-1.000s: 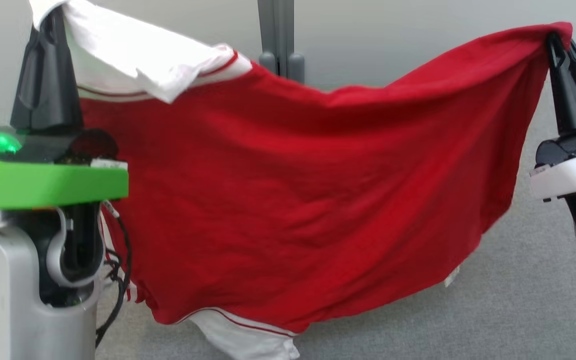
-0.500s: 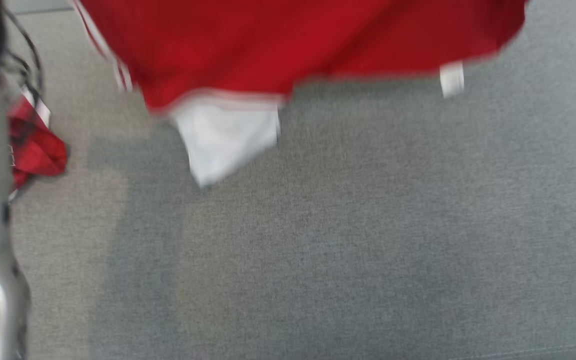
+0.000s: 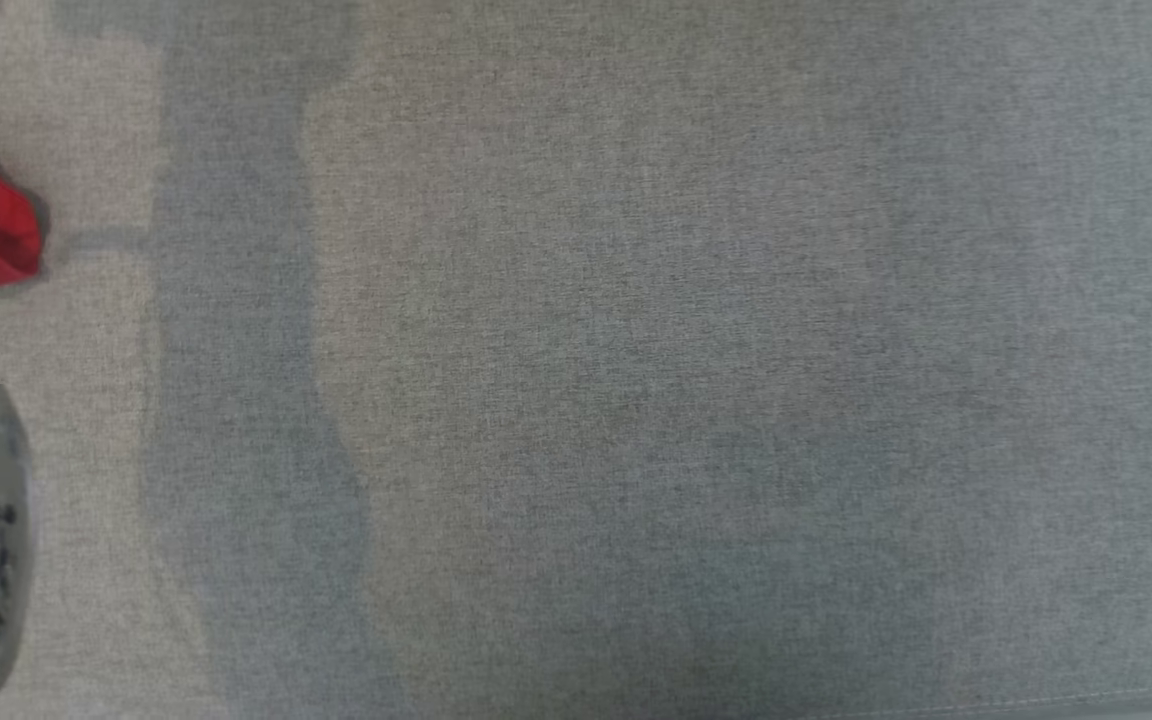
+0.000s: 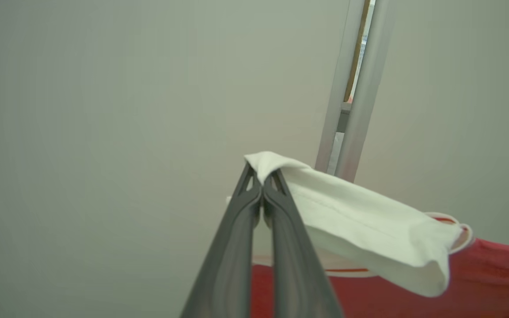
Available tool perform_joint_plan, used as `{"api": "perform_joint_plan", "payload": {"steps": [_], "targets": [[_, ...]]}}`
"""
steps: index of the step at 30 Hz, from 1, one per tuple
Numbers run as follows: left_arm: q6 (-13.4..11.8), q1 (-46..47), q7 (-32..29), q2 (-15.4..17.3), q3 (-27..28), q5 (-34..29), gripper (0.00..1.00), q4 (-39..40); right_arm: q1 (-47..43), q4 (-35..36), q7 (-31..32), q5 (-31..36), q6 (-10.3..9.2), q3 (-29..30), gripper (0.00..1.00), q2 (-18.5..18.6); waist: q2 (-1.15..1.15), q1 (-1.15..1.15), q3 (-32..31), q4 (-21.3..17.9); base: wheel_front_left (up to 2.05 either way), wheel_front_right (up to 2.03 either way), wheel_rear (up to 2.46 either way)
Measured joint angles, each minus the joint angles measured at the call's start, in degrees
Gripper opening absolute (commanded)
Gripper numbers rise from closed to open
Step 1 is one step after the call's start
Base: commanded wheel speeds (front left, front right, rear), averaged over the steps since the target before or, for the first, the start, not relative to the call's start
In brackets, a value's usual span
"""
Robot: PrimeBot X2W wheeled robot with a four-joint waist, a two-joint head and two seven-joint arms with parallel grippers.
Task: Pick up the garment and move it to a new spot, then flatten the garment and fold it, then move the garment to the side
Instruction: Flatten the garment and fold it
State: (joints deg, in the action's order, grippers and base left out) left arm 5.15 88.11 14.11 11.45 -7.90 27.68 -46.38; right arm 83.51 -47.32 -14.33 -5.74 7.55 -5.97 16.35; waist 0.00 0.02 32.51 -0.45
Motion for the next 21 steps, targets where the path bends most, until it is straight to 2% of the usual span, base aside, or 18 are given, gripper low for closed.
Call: {"api": "perform_joint_plan", "payload": {"steps": [5,11,14,21], "targets": [[1.5,-6.8,0.7,-1.4,-1.6,-0.5,0.00,-3.1,-6.8,-4.8,-0.6,-0.4,0.00,-1.6,0.00,0.2,0.00,0.00,0.5,1.6,0.00,0.00,0.00],[2.1,-19.3,0.9,-1.6,-4.0,-3.6,0.00,1.1,-16.9,-5.5,-0.7,-2.6,0.00,-5.0,0.00,1.3,0.00,-0.01,-1.6,2.3,0.00,0.00,0.00],[2.2,-26.3,0.9,-0.9,-6.0,-4.2,0.00,3.6,-21.1,-6.0,-0.7,-5.6,0.00,-7.2,0.00,1.6,0.00,-0.01,-3.4,2.4,0.00,0.00,0.00],[2.2,-40.8,0.9,2.5,-10.5,-4.8,0.00,7.3,-29.6,-7.8,-0.6,-13.5,0.00,-18.2,0.00,3.9,0.00,-0.02,-9.0,2.8,0.00,0.00,0.00]]}}
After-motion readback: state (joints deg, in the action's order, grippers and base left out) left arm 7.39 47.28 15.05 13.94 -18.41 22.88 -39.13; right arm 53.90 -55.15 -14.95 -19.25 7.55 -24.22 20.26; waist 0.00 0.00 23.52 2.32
